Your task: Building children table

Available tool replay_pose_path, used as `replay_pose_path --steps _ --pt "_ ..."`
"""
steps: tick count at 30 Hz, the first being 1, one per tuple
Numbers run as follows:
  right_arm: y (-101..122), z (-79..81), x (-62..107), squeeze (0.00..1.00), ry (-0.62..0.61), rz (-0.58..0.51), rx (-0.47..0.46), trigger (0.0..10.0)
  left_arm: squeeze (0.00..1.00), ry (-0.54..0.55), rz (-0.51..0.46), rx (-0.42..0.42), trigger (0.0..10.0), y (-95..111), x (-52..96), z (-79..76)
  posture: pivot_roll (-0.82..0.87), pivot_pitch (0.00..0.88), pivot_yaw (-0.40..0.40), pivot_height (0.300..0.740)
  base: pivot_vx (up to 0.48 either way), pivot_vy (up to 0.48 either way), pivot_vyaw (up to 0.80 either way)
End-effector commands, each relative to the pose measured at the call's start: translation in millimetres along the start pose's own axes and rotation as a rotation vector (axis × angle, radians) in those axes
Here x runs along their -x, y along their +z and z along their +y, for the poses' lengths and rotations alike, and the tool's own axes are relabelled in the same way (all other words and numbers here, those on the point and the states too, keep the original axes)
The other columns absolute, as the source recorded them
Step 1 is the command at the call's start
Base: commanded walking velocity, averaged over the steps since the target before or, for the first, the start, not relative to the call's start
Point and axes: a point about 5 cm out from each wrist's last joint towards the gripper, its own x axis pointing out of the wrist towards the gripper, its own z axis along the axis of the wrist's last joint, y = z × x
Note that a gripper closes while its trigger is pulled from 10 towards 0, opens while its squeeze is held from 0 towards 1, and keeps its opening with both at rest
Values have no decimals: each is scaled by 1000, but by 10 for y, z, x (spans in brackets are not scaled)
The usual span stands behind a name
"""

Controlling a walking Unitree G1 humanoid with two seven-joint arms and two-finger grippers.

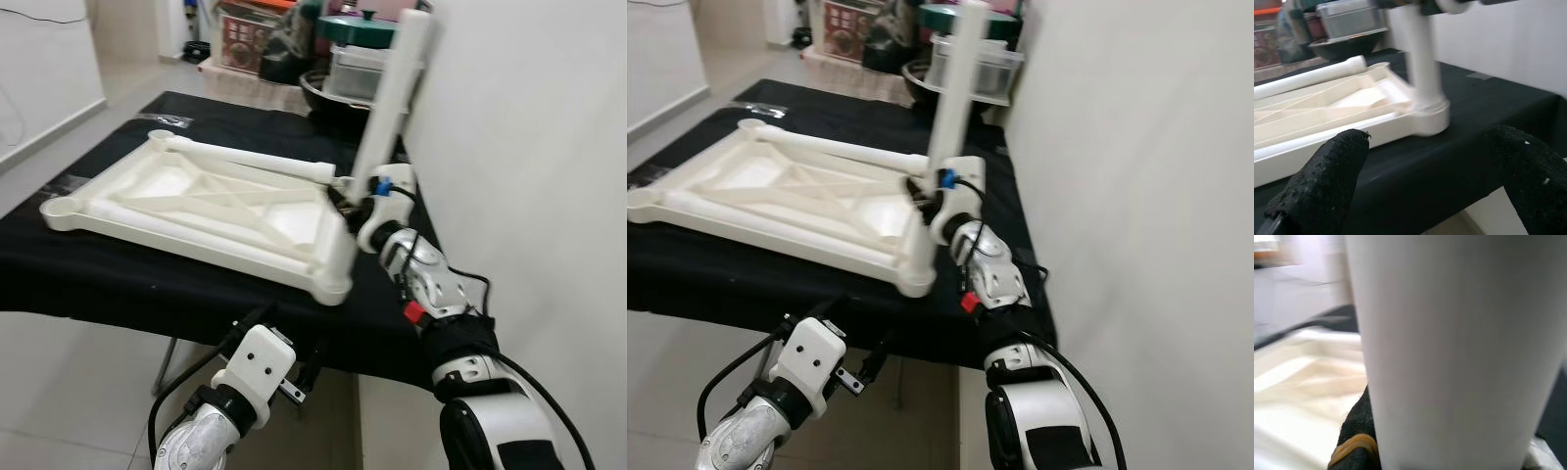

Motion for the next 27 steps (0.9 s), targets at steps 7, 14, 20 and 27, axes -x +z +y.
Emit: replay_pose_path --steps 7,14,20,27 --pt "-270 -291 236 0 -436 93 -44 0 0 -18 11 0 10000 -36 -9 -25 100 25 -159 740 0 0 0" --pt "-62 101 116 1000 -194 -48 -138 10000 0 -16 12 2 10000 -37 -7 -21 100 26 -163 740 0 0 0" --pt "76 141 54 0 39 -104 -209 10000 0 -14 12 0 10000 -37 -7 -17 96 26 -161 740 0 0 0" --pt "101 124 107 0 559 -10 -256 10000 0 -16 9 3 10000 -28 -13 -22 100 27 -166 740 0 0 0"
